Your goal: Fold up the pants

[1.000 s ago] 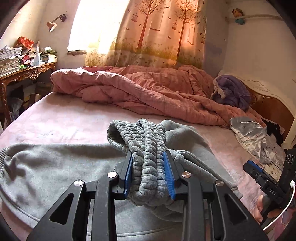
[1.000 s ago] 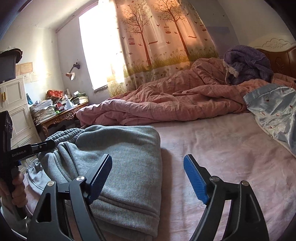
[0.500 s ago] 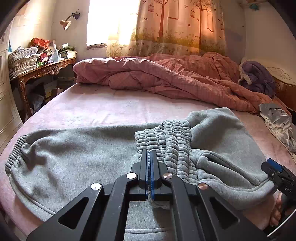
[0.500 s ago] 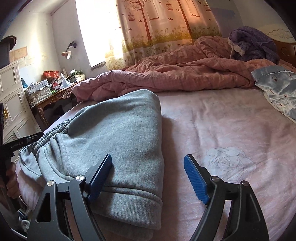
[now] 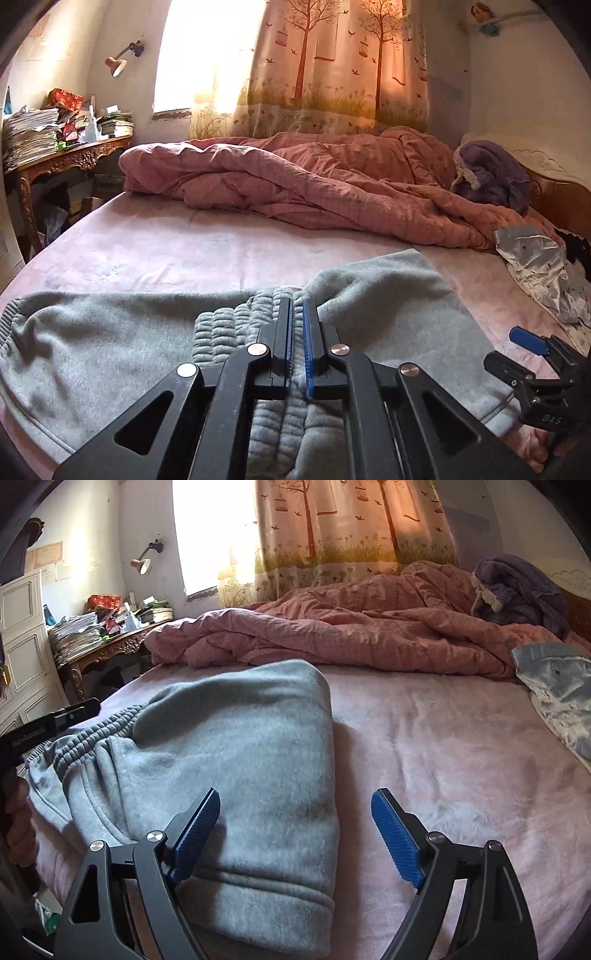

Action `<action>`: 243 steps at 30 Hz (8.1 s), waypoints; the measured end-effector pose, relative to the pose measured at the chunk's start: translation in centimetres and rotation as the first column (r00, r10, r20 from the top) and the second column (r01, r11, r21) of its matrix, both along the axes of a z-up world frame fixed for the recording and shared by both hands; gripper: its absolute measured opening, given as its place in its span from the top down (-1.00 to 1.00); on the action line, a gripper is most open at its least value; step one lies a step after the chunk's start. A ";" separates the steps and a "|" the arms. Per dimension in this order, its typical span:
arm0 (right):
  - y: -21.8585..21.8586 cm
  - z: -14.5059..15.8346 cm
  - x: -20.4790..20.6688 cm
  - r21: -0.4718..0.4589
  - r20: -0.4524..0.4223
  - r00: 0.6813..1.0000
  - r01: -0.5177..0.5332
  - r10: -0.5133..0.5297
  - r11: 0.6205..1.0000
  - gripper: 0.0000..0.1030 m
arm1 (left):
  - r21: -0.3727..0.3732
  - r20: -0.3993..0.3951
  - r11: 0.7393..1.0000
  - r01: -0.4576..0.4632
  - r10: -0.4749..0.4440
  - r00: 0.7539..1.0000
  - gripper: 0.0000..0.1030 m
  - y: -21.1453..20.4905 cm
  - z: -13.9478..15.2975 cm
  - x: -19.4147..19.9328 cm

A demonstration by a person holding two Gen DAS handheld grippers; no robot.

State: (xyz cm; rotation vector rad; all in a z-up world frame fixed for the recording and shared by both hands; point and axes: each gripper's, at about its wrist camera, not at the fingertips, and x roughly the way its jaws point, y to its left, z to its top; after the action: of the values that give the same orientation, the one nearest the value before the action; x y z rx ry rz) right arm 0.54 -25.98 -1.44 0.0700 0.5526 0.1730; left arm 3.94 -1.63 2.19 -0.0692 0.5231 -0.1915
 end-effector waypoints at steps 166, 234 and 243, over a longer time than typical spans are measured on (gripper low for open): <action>2.6 -2.1 -7.3 -0.105 0.140 0.990 0.028 -0.013 0.994 -0.26 | -0.405 -0.264 0.773 -0.489 0.413 0.872 0.11 29.7 -9.3 -5.1; 1.2 6.0 -4.2 0.103 0.090 0.995 -0.041 0.032 0.994 0.19 | 0.033 0.090 0.998 -0.050 0.046 0.995 0.64 3.8 0.4 -5.3; 3.9 4.6 -2.3 0.080 0.060 0.985 -0.166 0.161 0.983 0.59 | 0.052 0.060 0.997 -0.060 0.057 0.997 0.68 3.8 -3.9 -5.8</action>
State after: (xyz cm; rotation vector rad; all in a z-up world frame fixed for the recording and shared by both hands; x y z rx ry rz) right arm -1.79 -22.07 3.18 0.1025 0.4973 0.3580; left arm -1.81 2.18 -1.70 -0.0259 0.4673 -0.1221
